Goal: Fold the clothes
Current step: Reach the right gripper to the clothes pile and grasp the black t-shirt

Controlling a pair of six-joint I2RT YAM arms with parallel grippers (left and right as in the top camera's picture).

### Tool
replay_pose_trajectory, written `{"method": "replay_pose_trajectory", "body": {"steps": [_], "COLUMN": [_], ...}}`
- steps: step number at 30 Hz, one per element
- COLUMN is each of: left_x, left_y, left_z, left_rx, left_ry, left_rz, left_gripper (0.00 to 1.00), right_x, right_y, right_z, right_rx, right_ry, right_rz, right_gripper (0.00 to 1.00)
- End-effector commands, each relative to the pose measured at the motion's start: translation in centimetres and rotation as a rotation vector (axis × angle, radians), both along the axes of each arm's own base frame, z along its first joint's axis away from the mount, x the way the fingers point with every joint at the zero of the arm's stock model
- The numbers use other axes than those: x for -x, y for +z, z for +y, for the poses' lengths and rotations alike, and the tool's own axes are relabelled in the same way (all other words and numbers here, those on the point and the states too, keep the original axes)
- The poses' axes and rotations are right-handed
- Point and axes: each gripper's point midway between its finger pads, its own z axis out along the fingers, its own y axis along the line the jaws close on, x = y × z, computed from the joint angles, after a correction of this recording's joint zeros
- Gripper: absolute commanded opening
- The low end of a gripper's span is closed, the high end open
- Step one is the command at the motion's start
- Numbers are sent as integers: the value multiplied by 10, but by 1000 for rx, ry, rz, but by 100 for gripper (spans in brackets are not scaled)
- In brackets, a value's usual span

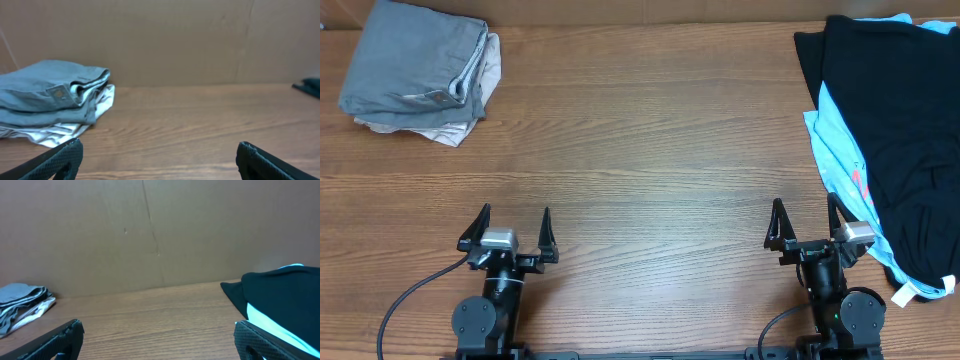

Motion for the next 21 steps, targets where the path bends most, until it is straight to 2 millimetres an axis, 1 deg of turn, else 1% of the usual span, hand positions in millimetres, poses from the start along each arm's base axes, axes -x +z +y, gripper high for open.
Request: {"method": "replay_pose_trajectory", "body": {"steps": [1,7,14,18,21], "left_x": [2,6,9,0,-12], "left_y": [10,29,58,73,87], "left_z": [-6,-6,-6,-7,-14], "left_rx": [111,105,44,32,33], "left_ry": [-38,-41,-38,-40,-83], "left_rz": [-22,-51,-34,4,56], "left_gripper": [100,100,100,100,100], "right_x": [4,12,28,39,43], "right_y": [19,48,75,96,109], "right_z": [-1,-1,-3,-7,-7], "right_rx": [-5,-9,35,48,50], "right_ry": [-4,-4,-10,-30,-30], "right_rz": [-46,-93,-54,-50,-27], "right_gripper": [100,100,100,100,100]}}
